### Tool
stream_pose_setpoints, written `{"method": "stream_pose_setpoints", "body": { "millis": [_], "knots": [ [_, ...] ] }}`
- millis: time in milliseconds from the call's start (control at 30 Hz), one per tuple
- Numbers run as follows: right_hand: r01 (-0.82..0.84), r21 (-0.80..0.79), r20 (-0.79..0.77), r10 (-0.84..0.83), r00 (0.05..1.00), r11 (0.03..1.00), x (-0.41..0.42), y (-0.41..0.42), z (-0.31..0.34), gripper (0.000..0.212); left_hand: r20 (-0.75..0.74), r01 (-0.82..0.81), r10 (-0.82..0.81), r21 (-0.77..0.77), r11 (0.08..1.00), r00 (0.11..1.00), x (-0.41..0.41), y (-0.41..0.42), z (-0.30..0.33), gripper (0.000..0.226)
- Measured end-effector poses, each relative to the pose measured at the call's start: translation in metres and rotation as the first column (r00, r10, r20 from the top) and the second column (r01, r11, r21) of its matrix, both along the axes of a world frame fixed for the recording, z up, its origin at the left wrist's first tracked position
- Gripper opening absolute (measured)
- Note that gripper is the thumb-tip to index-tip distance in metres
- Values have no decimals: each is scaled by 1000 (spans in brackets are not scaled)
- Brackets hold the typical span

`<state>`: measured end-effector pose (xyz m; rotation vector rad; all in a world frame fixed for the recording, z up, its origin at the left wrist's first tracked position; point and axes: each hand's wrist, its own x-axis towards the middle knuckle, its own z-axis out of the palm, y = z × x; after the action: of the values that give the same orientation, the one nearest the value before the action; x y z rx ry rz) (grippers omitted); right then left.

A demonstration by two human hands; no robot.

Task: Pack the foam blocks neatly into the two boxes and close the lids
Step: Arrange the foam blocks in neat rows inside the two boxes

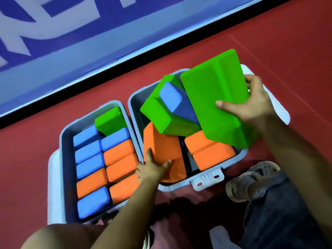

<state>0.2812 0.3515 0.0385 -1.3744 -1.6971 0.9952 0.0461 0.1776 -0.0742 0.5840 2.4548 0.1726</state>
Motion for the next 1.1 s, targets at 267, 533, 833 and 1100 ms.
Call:
{"method": "stream_pose_setpoints", "body": {
  "millis": [267,533,833,1100],
  "knots": [
    [-143,-7,-270,136,953,990,-33,4,8,95,242,-235,165,298,925,956,-15,-11,15,107],
    [-160,96,-381,185,906,982,-84,-4,14,76,252,-257,180,317,913,951,-59,-2,109,81],
    [-37,201,-303,98,948,979,-87,6,2,79,-47,263,-260,261,929,964,-69,3,163,88],
    [0,231,-281,67,957,973,-87,9,0,79,-176,690,-667,170,704,724,-55,-4,194,109]
  ]
}}
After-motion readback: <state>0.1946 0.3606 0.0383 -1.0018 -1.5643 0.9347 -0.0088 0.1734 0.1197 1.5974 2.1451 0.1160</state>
